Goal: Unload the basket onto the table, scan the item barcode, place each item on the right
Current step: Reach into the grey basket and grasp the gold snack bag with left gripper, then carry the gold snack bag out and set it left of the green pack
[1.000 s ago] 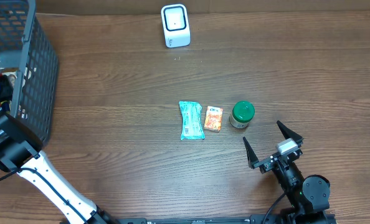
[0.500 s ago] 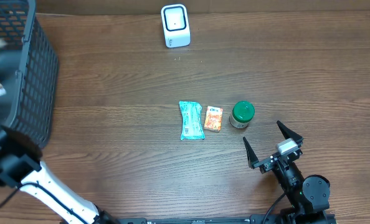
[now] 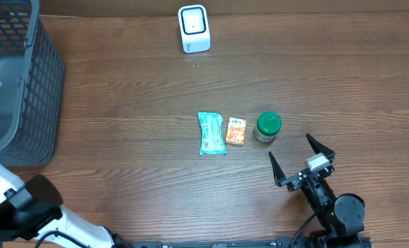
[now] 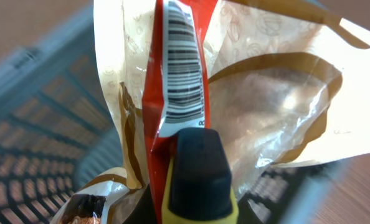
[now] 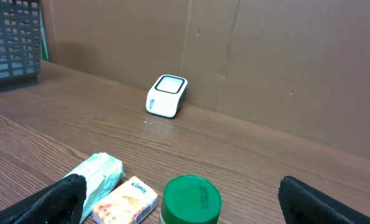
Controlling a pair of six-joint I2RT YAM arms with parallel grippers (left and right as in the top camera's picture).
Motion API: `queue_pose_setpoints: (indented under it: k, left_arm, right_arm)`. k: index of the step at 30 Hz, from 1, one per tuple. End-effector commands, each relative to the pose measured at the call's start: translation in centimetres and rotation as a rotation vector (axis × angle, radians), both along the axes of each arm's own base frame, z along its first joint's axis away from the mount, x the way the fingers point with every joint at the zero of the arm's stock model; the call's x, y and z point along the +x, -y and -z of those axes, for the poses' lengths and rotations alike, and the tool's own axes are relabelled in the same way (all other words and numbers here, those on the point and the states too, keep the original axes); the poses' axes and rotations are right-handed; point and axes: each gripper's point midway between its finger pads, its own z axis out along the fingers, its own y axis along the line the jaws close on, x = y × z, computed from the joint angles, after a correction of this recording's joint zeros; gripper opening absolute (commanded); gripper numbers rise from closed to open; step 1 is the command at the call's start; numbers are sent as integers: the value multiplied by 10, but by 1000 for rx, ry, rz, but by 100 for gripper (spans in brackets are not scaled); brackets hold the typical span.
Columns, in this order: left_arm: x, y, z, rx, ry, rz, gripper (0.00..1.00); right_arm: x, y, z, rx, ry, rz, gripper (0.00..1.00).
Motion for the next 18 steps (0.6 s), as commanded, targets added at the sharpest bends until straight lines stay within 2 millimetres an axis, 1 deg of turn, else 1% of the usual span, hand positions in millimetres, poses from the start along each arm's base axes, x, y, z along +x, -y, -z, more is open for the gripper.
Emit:
queue_pose_setpoints:
  k: [1, 2, 7, 11, 13, 18]
  left_arm:
    - [9, 54, -17, -41, 36, 80, 6]
    - [12, 67, -14, -42, 14, 103, 6]
    - [13, 109, 0, -28, -92, 126, 4]
    - [16, 145, 8, -21, -152, 193, 4]
    - [17, 161, 11, -12, -182, 225, 4]
    - [13, 194, 24, 5, -258, 237, 4]
  right_arm:
    - [1, 2, 1, -2, 7, 12, 100]
    - [1, 2, 1, -2, 7, 12, 100]
    - [1, 2, 1, -2, 7, 12, 100]
    - [1, 2, 1, -2, 7, 12, 100]
    - [1, 2, 1, -2, 7, 12, 100]
    - [1, 2, 1, -2, 7, 12, 100]
